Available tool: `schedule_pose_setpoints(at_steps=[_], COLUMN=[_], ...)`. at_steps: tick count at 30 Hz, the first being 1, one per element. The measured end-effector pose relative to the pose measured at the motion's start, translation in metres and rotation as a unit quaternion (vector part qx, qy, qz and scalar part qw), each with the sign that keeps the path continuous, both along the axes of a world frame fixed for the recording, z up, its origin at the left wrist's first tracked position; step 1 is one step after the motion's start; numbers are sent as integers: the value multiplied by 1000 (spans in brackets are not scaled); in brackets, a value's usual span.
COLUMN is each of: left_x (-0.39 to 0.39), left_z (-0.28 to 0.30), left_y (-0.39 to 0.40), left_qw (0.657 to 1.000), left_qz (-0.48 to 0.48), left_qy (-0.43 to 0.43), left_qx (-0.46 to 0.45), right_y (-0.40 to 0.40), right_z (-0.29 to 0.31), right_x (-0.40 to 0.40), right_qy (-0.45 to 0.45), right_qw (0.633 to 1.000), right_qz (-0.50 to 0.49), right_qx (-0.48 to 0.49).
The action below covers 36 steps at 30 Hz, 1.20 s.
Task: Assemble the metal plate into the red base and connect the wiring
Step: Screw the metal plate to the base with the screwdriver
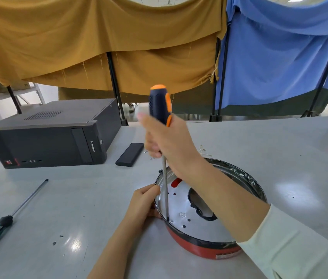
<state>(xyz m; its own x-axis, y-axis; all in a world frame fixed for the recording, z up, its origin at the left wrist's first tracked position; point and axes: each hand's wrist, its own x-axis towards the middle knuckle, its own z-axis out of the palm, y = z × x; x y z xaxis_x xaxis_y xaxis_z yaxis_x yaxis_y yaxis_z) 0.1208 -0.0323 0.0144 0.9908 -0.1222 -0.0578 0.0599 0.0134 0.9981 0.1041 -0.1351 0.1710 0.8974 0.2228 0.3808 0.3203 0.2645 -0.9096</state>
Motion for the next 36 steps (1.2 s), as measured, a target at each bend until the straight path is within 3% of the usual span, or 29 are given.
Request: schedule_pose_setpoints(at_steps=[2,7,11,14,18,21,23,26,29,36], left_x=[0,-2,-3,-2,4,12,18,27,29,30], left_z=[2,4,4,2,1,4,6,11,17,6], left_y=[0,-3,-3,-1,1,2,2,4,7,13], left_qw=[1000,1000,1000,1000,999,996,994,990,989,993], left_qz=[1,0,7,10,27,27,15,17,18,41], left_qy=[-7,-9,-6,4,41,78,94,83,67,83], left_qx=[9,18,20,14,13,34,61,113,131,72], right_y=[-5,-37,-83,-115,-145,-146,-141,-140,-138,-133], right_z=[8,14,11,9,-14,-42,-60,-78,-87,-90], right_x=[6,11,4,-5,-15,-17,-13,-6,0,13], right_qy=[15,1,-67,-54,-77,3,41,17,-78,-107], right_qw=[997,994,950,961,952,968,968,933,844,775], right_qz=[-45,-102,-275,-227,-117,34,63,41,52,101], right_qx=[58,50,-129,-146,-273,-249,-241,-357,-528,-614])
